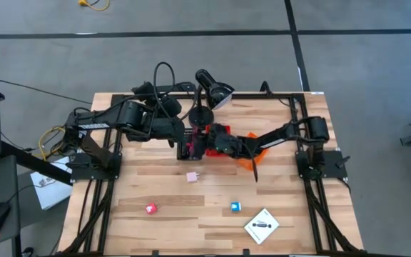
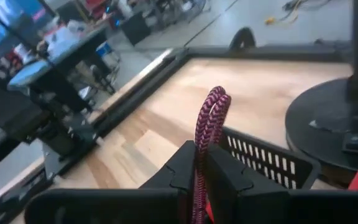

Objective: Pick and place items into bin
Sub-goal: Put the red USB cable into the black bin, then put the pink charger adapter into the red bin

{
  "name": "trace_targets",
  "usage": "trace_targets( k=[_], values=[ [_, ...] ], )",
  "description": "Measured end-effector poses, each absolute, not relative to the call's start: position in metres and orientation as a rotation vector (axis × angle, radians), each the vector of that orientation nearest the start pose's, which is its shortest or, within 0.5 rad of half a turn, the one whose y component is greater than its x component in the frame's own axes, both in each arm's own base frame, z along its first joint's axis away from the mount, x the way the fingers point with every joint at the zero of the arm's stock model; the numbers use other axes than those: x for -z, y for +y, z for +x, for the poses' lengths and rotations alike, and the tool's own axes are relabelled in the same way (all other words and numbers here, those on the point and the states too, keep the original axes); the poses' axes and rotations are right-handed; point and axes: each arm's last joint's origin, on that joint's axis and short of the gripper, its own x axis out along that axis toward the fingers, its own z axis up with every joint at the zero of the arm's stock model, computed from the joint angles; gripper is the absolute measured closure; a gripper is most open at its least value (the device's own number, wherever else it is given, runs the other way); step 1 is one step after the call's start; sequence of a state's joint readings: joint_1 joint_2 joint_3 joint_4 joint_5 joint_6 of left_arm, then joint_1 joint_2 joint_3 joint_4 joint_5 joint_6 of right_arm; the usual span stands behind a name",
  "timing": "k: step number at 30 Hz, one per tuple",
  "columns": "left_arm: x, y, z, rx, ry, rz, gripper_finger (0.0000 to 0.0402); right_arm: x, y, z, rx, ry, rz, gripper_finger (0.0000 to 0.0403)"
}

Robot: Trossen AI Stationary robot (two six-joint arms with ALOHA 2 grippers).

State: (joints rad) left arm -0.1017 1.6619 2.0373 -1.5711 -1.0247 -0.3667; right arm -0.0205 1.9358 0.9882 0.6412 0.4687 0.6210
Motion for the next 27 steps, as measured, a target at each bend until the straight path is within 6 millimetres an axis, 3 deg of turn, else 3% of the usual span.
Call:
trace_targets(
  k=[5,14,21,27],
  values=[
    [-0.434,-0.004,0.282,-0.951,0.875,0.336,0.0252,-0.158,-0.029,0.395,0.541,0.148,0.547,0.0332],
    [-0.434,-0.004,0.282,-0.962,0.863,0.314,0.0252,-0.164,-0.023,0.396,0.492,0.11,0.56,0.0285],
    [-0.434,-0.006,0.282,-0.954,0.864,0.315,0.0251,-0.22,-0.007,0.386,0.083,0.069,0.568,0.029],
    [-0.435,-0.017,0.278,-0.838,0.888,0.243,0.0251,-0.278,0.014,0.354,-0.365,0.129,0.537,0.0294]
  ],
)
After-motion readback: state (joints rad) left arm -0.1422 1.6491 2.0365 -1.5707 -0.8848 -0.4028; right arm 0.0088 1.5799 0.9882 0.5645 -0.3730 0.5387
